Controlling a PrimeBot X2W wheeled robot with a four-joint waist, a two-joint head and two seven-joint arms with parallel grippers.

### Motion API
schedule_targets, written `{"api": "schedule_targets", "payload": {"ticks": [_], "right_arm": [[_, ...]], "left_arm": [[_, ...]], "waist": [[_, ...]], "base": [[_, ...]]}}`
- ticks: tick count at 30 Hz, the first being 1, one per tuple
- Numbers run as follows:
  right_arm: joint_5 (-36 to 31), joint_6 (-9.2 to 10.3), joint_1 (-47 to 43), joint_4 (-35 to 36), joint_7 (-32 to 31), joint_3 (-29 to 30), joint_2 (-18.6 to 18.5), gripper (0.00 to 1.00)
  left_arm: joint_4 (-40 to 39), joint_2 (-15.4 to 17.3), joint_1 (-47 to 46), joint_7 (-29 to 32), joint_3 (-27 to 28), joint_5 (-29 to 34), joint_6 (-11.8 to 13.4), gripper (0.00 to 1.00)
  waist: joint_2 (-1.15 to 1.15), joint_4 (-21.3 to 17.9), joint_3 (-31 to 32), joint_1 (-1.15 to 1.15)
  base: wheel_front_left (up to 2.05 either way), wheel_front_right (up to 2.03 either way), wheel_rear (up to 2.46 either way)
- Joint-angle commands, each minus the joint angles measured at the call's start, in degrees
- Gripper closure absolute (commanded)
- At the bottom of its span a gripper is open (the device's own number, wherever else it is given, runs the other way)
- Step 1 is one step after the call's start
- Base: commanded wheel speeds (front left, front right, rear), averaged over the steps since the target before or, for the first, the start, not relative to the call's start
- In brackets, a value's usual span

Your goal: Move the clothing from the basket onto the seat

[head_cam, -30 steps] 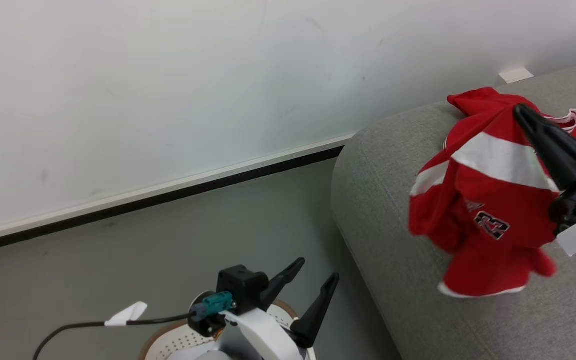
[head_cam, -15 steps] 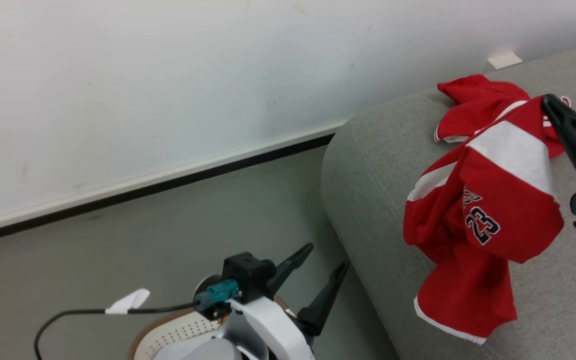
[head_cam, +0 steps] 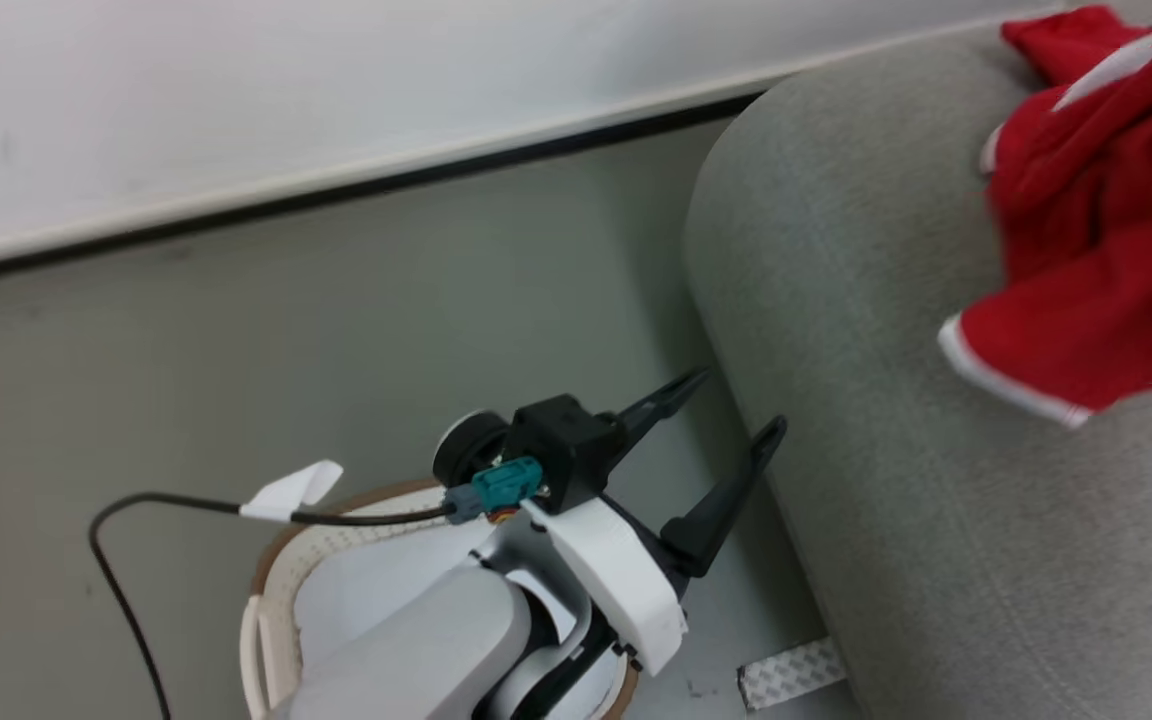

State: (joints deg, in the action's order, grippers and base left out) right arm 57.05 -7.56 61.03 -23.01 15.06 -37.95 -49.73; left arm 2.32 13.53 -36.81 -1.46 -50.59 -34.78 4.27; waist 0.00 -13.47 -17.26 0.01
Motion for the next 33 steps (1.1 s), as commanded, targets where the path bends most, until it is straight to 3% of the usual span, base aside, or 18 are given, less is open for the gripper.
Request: {"api": "schedule_targets", "payload": {"ticks": [1,8,16,20,22,24,33], "right_arm": [[-0.4,0.15,1.6,-1.2,0.2,0.8,-0.7,1.00],[-4.3,0.15,9.8,-14.6,-0.5,6.1,-1.3,1.00],[-6.5,0.15,5.1,-35.0,-0.7,8.8,6.3,1.00],[-6.9,0.15,2.1,-41.9,-0.2,10.2,10.4,1.00],[-7.5,0.15,1.4,-44.0,0.1,11.1,11.3,0.71],[-8.3,0.15,0.9,-44.8,0.1,12.1,12.1,0.00],[-18.4,0.15,-7.4,-36.3,0.2,21.4,13.3,0.00]], "left_arm": [[0.1,0.0,-1.0,0.2,0.0,0.8,-0.2,0.00],[1.0,-1.4,-5.0,-0.1,-0.3,1.8,-0.9,0.00],[3.6,-3.0,-6.3,-1.8,-0.8,2.1,-1.8,0.00],[4.6,-2.9,-5.5,-2.4,-0.7,1.5,-1.6,0.00],[5.1,-2.6,-4.9,-2.7,-0.5,1.1,-1.3,0.00],[5.5,-2.2,-4.0,-3.2,-0.2,0.7,-1.2,0.00],[6.9,-0.7,0.5,-6.5,1.8,-1.2,0.6,0.00]], "waist": [[0.00,2.9,-4.6,-0.01],[0.00,5.4,-10.5,-0.01],[0.00,6.4,-11.8,-0.01],[0.00,6.3,-11.0,-0.01],[0.00,6.1,-10.4,-0.01],[0.00,5.8,-9.5,-0.01],[0.00,5.7,-4.0,-0.01]], "base": [[0.00,0.00,0.00],[0.00,0.00,0.00],[0.00,0.00,0.00],[0.00,0.00,0.00],[0.00,0.00,0.00],[0.00,0.00,0.00],[0.00,0.00,0.00]]}}
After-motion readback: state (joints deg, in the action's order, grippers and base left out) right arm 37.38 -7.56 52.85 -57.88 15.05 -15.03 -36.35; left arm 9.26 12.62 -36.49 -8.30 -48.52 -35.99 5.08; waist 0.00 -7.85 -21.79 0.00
